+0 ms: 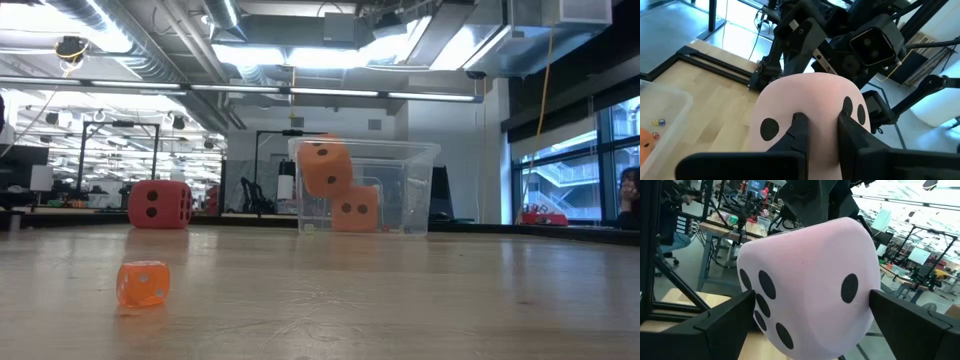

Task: Pick & Place Dice
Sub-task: Put the large pink dice into the transparent bin

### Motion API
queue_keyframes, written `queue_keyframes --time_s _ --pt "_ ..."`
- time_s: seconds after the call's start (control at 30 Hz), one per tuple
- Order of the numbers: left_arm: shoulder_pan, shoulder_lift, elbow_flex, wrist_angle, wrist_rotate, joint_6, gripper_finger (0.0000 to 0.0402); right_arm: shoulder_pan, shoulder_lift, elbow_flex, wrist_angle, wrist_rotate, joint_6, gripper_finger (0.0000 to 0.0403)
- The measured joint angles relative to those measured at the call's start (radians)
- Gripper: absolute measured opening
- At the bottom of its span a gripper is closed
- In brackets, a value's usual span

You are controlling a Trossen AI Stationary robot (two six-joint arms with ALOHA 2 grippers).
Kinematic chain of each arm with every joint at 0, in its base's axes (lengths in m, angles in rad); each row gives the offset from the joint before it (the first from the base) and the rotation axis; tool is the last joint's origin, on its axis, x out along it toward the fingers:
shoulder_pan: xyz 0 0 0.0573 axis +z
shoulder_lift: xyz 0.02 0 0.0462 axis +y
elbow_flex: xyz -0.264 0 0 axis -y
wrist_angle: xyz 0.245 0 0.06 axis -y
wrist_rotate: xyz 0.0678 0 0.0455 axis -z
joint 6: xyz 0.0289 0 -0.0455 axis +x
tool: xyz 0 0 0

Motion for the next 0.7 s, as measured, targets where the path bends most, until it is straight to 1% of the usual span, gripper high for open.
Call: queue_keyframes --time_s 0.13,0.23,0.33,0.53,0.57,0.7 --pt "0.000 0.000 0.000 0.001 0.004 -0.001 0.0036 -0.001 0.000 0.000 0.008 0.001 0.011 0.0385" --pt "0.000 0.000 0.000 0.002 0.004 -0.007 0.0036 -0.001 0.000 0.000 0.014 0.002 0.012 0.0362" --pt "0.000 0.006 0.000 0.002 0.004 -0.015 0.0035 -0.001 0.000 0.000 0.016 0.002 0.014 0.0320" --pt "0.000 0.031 0.000 0.001 0.016 -0.026 0.0034 -0.007 0.000 0.000 0.014 0.003 0.079 0.0205" --pt "0.001 0.038 0.000 0.000 0.020 -0.026 0.0033 -0.010 0.000 0.000 0.013 0.003 0.092 0.0197" --pt "0.001 0.050 0.000 0.000 0.028 -0.025 0.0033 -0.012 0.000 0.000 0.013 0.002 0.138 0.0196"
